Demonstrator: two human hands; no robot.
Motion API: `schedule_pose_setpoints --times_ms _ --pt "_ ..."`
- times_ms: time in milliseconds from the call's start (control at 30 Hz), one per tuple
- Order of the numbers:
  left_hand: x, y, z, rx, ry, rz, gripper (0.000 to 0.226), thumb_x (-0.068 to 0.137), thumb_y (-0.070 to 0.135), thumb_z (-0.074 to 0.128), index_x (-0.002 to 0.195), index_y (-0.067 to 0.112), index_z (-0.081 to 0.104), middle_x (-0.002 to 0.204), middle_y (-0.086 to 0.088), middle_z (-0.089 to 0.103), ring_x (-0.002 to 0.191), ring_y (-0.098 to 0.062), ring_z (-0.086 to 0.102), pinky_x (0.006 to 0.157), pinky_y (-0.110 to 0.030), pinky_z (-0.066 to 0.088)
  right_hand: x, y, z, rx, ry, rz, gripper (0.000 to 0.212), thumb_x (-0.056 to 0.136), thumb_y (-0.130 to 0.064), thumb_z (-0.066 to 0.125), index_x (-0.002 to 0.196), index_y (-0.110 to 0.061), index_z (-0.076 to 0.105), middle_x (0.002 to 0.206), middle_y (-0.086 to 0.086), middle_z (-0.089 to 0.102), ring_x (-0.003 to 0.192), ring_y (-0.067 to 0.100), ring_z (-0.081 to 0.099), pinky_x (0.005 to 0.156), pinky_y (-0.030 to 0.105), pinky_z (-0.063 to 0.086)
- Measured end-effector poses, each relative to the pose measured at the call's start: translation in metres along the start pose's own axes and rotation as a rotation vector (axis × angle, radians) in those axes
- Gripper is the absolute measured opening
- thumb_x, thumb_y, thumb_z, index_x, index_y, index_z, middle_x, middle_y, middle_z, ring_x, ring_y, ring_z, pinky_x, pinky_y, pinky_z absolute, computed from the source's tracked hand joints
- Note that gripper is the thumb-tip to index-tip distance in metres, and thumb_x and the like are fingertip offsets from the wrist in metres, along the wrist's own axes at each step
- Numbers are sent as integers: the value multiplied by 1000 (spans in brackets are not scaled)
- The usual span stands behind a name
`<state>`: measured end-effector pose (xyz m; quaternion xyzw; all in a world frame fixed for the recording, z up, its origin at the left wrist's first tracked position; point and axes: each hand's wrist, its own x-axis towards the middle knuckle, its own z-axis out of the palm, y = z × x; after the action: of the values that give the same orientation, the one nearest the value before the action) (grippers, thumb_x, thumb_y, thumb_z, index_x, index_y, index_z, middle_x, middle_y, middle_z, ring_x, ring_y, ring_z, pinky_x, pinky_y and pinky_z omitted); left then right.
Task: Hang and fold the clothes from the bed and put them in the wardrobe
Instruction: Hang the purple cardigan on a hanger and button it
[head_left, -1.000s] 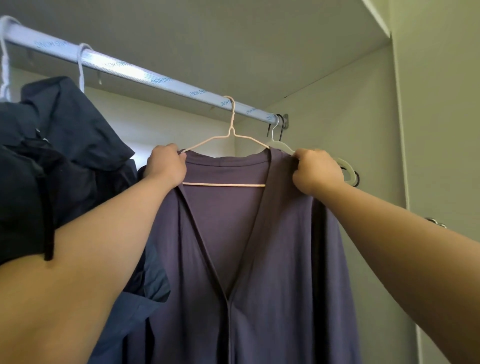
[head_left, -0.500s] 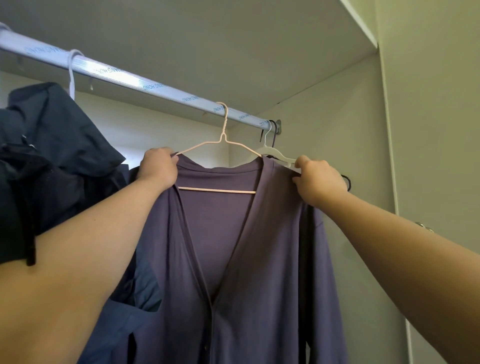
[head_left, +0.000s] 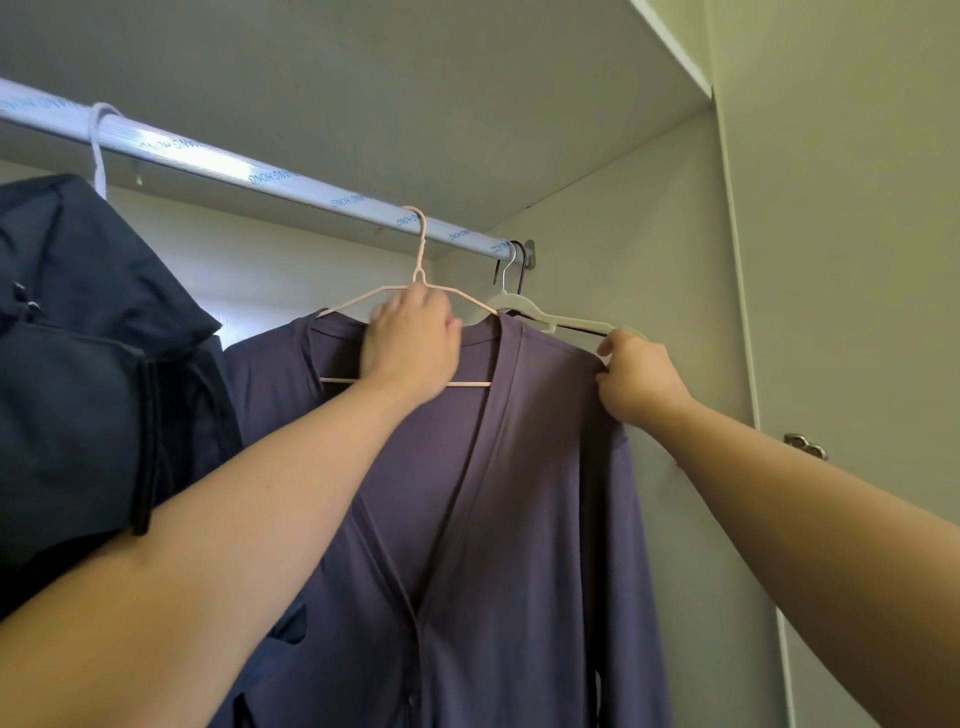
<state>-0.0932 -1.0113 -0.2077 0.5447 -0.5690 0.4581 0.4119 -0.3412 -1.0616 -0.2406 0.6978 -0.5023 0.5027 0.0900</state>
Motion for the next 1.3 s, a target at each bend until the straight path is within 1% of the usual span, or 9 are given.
schedule_pose_setpoints --times_ms 167,333,400,600,767,933,1100,1200,1300 --pt "3 48 14 -358 -252 -139 27 98 47 53 94 22 62 94 -2 67 89 -29 62 81 -40 55 -5 11 -4 -48 -1 -29 26 94 -8 51 118 -13 58 112 17 67 101 40 61 85 43 55" --pt "19 68 17 -485 -202 -223 12 93 25 65 82 28 61 94 -1 71 95 -26 65 86 -37 55 -6 16 -7 -161 18 -56 35 90 -6 45 118 -19 62 108 15 67 88 37 60 73 39 53" --pt "26 74 15 -468 -174 -225 12 94 22 63 83 27 61 98 -3 71 97 -28 63 83 -34 52 -6 18 -9 -171 6 -54 36 87 -4 44 114 -18 64 106 15 68 85 36 59 70 36 49" --pt "40 86 13 -408 -136 -255 5 92 18 61 96 18 65 105 -7 65 94 -31 61 73 -33 46 1 18 -15 -103 -95 45 32 91 -7 41 118 -6 56 120 22 64 108 41 61 81 38 48" --pt "37 89 14 -412 -155 -238 8 93 20 61 99 17 58 99 -6 64 89 -29 59 72 -36 50 -3 6 -16 -187 -45 46 11 91 -11 42 102 -10 40 114 21 60 93 40 55 74 40 41" --pt "35 73 14 -426 -133 -232 9 96 31 59 97 23 55 99 -3 66 86 -28 58 72 -35 46 -5 -20 -9 -367 239 -136 22 86 -12 49 109 -10 50 117 17 53 107 40 50 76 41 34" --pt "35 43 3 -325 -14 -252 10 99 31 52 100 21 52 103 -4 61 84 -31 55 70 -36 39 7 -51 6 -343 194 -337 31 93 -18 42 120 -12 56 121 14 58 113 38 51 87 43 38" --pt "31 10 0 -161 134 -321 16 98 28 53 109 17 55 116 -8 56 99 -35 61 82 -42 43 10 -65 16 -284 163 -336 33 98 -21 39 127 -13 53 123 13 60 115 38 53 90 44 37" --pt "27 -36 -5 24 216 -474 29 91 26 57 118 16 59 124 -10 57 118 -33 52 98 -46 36 12 -73 20 -258 108 -313 34 101 -23 39 132 -13 50 125 15 60 117 40 54 93 47 38"
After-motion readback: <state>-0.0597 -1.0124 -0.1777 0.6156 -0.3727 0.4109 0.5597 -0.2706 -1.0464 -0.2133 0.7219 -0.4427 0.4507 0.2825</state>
